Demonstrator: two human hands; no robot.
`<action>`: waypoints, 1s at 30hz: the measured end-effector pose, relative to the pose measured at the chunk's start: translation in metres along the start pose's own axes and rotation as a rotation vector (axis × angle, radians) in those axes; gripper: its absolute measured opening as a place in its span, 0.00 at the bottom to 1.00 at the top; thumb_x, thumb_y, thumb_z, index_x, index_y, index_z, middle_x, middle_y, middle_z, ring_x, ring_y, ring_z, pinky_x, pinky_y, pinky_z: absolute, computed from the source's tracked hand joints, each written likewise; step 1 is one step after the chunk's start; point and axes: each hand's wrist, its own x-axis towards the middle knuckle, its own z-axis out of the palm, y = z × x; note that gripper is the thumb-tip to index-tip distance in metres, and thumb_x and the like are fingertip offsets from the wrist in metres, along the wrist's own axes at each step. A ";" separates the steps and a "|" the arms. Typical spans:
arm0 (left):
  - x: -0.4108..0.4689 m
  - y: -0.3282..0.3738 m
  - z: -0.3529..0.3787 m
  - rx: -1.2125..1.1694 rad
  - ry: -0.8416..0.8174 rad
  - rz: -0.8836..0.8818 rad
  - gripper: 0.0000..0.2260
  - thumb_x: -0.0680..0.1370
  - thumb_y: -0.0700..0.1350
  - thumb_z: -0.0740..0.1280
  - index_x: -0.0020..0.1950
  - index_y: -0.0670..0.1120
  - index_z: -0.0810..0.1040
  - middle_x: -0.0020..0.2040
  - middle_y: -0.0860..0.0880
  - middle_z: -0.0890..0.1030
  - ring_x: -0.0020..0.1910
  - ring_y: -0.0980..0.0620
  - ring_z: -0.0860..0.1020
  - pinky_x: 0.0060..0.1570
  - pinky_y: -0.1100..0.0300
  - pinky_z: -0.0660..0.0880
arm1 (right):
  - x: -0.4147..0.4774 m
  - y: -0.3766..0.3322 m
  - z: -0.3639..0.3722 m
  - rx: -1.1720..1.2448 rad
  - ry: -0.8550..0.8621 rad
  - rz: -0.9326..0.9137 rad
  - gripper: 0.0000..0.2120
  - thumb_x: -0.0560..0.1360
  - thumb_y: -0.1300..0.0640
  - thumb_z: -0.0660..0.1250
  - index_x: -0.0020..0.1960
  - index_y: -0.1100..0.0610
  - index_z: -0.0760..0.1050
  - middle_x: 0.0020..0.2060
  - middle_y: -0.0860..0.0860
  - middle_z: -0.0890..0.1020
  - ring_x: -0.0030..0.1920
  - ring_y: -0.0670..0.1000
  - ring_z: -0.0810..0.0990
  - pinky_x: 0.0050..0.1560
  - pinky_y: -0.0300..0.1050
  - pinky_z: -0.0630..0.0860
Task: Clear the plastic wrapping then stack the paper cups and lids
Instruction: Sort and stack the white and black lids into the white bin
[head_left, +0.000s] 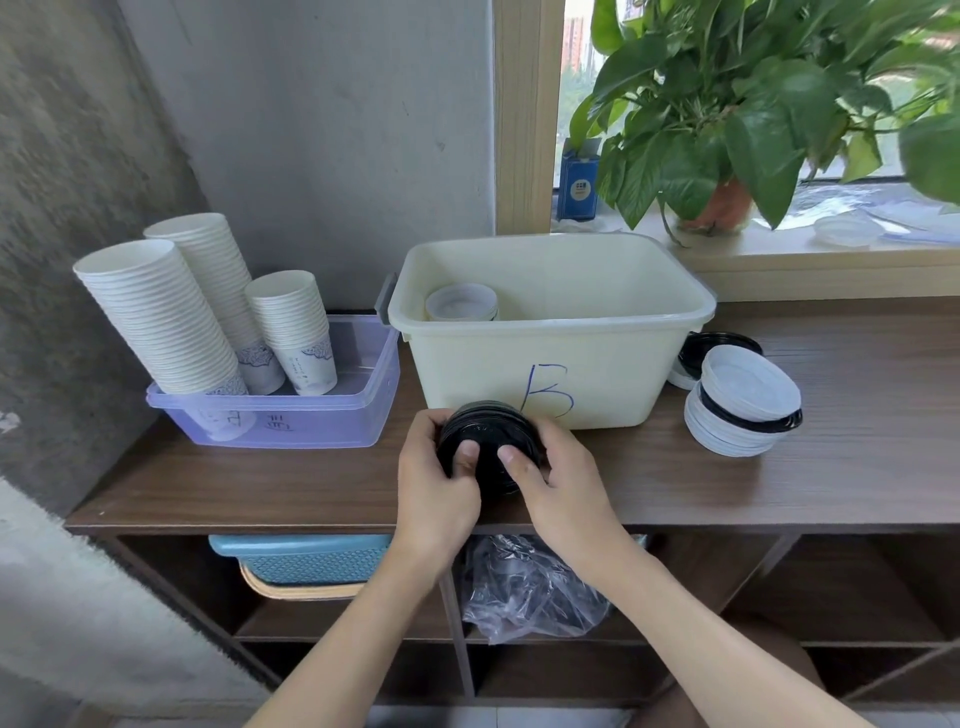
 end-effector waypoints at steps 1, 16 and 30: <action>0.000 0.001 0.000 0.003 0.001 0.008 0.10 0.78 0.29 0.61 0.53 0.42 0.73 0.46 0.48 0.81 0.44 0.57 0.77 0.45 0.71 0.73 | 0.000 0.000 0.000 0.011 0.004 -0.006 0.12 0.77 0.61 0.65 0.58 0.47 0.75 0.52 0.45 0.81 0.55 0.44 0.77 0.58 0.44 0.74; -0.006 0.001 -0.006 -0.033 -0.108 0.132 0.09 0.79 0.43 0.66 0.59 0.49 0.76 0.53 0.54 0.82 0.54 0.61 0.79 0.55 0.69 0.73 | 0.004 0.003 -0.002 -0.024 -0.019 -0.010 0.12 0.76 0.63 0.66 0.58 0.53 0.77 0.50 0.48 0.80 0.53 0.45 0.77 0.53 0.39 0.72; -0.004 0.006 0.006 -0.012 0.056 0.090 0.10 0.78 0.31 0.63 0.46 0.46 0.73 0.39 0.52 0.78 0.37 0.64 0.74 0.41 0.73 0.69 | 0.004 0.006 0.000 0.005 0.028 -0.037 0.10 0.77 0.59 0.65 0.57 0.54 0.78 0.51 0.48 0.82 0.54 0.46 0.78 0.55 0.39 0.73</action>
